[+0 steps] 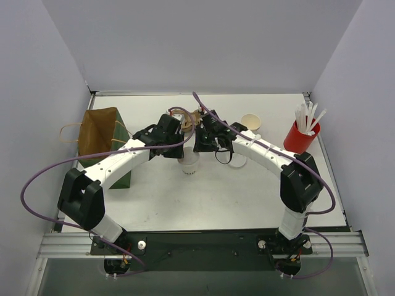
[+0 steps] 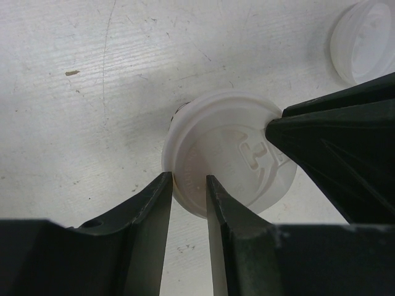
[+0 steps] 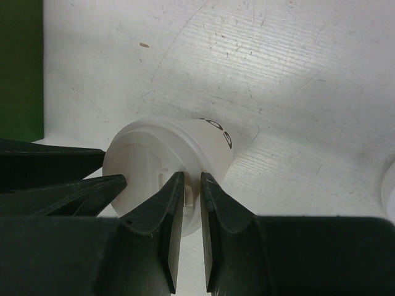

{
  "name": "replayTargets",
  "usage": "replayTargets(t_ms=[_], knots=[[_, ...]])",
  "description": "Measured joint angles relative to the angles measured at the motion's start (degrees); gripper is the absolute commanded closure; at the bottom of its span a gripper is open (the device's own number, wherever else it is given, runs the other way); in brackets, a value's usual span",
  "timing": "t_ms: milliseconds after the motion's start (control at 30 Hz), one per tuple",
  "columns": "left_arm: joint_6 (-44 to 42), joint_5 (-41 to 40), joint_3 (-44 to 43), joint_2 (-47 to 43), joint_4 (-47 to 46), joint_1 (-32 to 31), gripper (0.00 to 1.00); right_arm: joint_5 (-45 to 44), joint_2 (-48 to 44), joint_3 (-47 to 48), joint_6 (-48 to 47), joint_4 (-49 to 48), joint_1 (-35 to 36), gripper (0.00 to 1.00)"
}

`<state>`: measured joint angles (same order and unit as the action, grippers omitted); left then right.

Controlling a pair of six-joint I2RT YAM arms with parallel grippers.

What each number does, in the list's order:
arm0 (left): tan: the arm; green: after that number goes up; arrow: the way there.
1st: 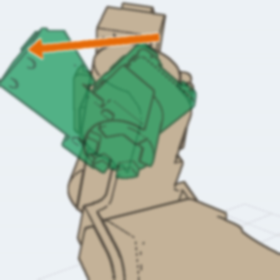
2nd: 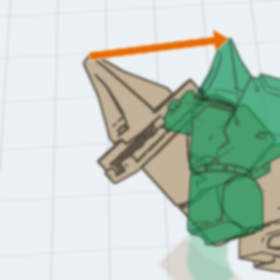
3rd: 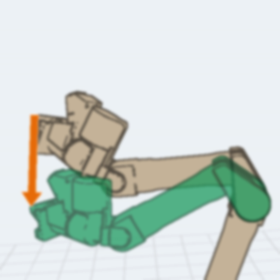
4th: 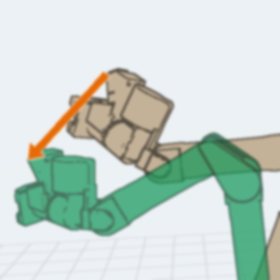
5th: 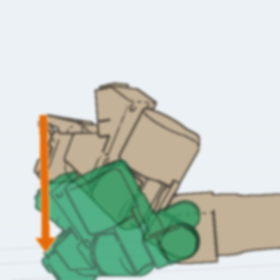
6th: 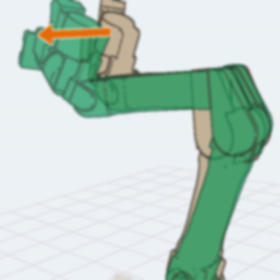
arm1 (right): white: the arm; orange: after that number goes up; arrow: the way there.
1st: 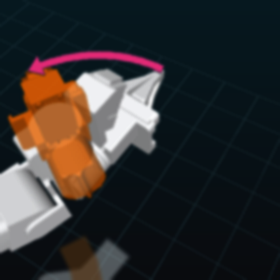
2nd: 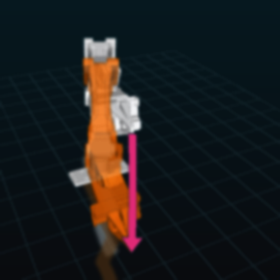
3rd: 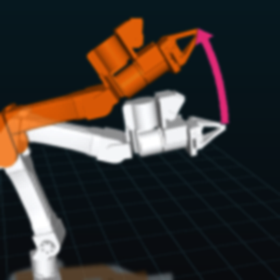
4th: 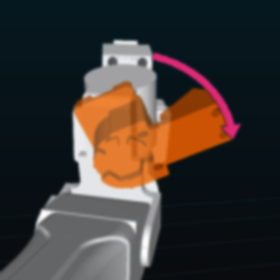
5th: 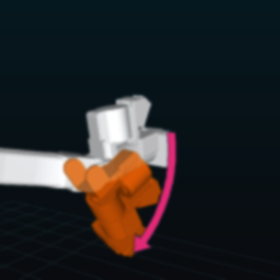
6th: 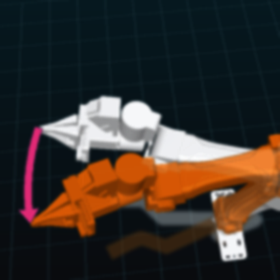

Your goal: Pack the takeout coffee

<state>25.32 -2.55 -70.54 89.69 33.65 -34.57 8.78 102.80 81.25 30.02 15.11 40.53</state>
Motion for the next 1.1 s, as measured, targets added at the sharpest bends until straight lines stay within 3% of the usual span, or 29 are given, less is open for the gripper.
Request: replayTargets(t_ms=[900,1100], knots=[[0.8,-0.7,1.5,-0.8,-1.8,0.1,0.62,-1.4,-7.6,-17.8,8.2,-21.5,0.0,0.87],[0.9,-1.0,1.5,-0.9,-1.8,0.0,0.62,-1.7,-7.6,-16.7,8.1,-20.1,0.1,0.8]])
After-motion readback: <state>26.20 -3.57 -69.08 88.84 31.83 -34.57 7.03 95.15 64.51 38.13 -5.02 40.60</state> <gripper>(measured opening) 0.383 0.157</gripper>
